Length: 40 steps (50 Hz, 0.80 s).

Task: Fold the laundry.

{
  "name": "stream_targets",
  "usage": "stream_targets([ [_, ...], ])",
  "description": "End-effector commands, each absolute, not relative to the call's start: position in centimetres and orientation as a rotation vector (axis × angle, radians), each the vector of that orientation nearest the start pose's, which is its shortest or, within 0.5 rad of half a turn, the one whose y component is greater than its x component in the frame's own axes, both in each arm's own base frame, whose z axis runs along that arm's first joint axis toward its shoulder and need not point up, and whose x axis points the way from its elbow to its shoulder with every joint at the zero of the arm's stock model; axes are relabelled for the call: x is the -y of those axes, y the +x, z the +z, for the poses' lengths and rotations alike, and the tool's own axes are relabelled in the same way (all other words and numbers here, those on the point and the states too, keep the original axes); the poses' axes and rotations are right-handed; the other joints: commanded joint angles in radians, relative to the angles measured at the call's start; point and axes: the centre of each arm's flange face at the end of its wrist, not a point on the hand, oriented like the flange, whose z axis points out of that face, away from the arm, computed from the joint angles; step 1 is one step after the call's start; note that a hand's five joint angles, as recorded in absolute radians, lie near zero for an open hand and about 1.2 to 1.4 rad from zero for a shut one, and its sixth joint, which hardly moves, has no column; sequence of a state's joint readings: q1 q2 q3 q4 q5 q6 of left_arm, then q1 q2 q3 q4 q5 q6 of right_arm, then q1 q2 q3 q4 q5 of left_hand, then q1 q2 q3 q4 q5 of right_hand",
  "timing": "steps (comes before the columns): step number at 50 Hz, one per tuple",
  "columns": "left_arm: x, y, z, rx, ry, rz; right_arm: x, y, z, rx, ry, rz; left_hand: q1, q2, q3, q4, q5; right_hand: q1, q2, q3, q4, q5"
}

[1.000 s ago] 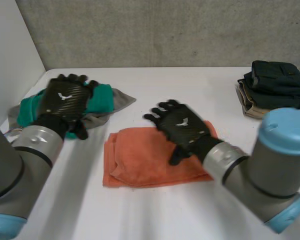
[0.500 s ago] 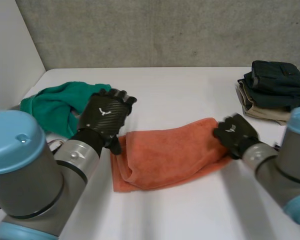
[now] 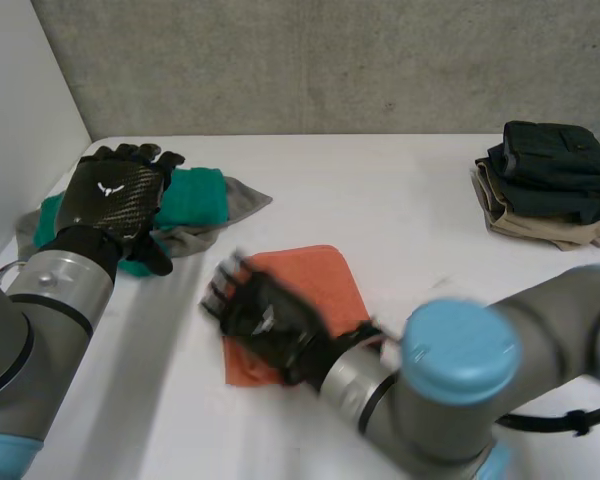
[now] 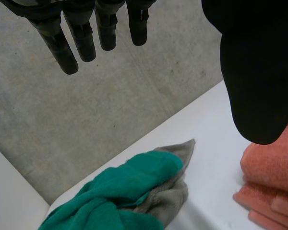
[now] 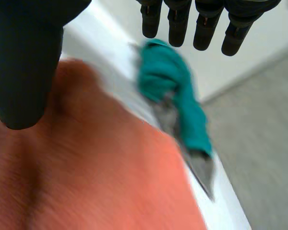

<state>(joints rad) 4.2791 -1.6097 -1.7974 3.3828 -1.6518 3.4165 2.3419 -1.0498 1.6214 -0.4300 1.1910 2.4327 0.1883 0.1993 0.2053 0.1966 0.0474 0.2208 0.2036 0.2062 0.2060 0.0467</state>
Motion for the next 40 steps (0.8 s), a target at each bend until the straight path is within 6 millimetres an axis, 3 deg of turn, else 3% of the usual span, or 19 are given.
stream_targets([
  [1,22.3,-27.9,24.6,-2.247,0.793,-2.304,23.2,31.7,21.1,-1.774,-0.922,-1.774,0.013,0.002,-0.004,0.005,-0.020,-0.046,-0.029,-0.032,-0.031,-0.047],
  [4,21.5,-30.3,24.3,-2.289,0.862,-2.337,24.6,29.8,21.3,-1.912,-0.750,-1.656,0.011,0.000,-0.006,0.002,-0.023,-0.046,-0.029,-0.032,-0.031,-0.047],
  [8,21.1,-33.7,22.5,-2.353,0.962,-2.331,26.0,28.1,21.2,-2.032,-0.656,-1.584,0.011,0.000,-0.006,0.002,-0.023,-0.046,-0.029,-0.032,-0.031,-0.047],
  [11,21.1,-35.6,20.7,-2.400,1.021,-2.282,26.1,28.2,21.0,-2.061,-0.664,-1.557,0.013,0.003,-0.004,0.005,-0.020,-0.046,-0.029,-0.032,-0.031,-0.047],
  [13,21.1,-36.1,18.6,-2.458,1.030,-2.175,26.6,28.6,19.6,-2.100,-0.685,-1.514,0.013,0.003,-0.004,0.005,-0.020,-0.046,-0.029,-0.032,-0.031,-0.047],
  [16,21.2,-35.4,16.4,-2.494,0.973,-2.016,27.4,28.9,18.6,-2.126,-0.690,-1.479,0.008,-0.003,-0.009,-0.001,-0.026,-0.046,-0.029,-0.032,-0.031,-0.047],
  [19,21.3,-34.6,15.4,-2.493,0.924,-1.920,27.4,29.1,18.0,-2.138,-0.706,-1.444,0.005,-0.006,-0.012,-0.004,-0.029,-0.046,-0.029,-0.032,-0.031,-0.047],
  [24,21.2,-32.6,13.9,-2.495,0.867,-1.779,25.6,32.1,16.0,-2.096,-0.809,-1.319,0.008,-0.003,-0.009,-0.001,-0.026,-0.046,-0.029,-0.032,-0.031,-0.047],
  [34,21.0,-30.5,13.0,-2.414,0.968,-1.654,23.9,34.2,12.3,-2.107,-1.013,-1.265,0.002,-0.009,-0.015,-0.007,-0.032,-0.046,-0.029,-0.032,-0.031,-0.047],
  [40,20.8,-30.6,14.2,-2.373,0.991,-1.692,24.9,33.9,12.8,-2.163,-1.079,-1.397,0.002,-0.009,-0.015,-0.007,-0.032,-0.046,-0.029,-0.032,-0.031,-0.047],
])
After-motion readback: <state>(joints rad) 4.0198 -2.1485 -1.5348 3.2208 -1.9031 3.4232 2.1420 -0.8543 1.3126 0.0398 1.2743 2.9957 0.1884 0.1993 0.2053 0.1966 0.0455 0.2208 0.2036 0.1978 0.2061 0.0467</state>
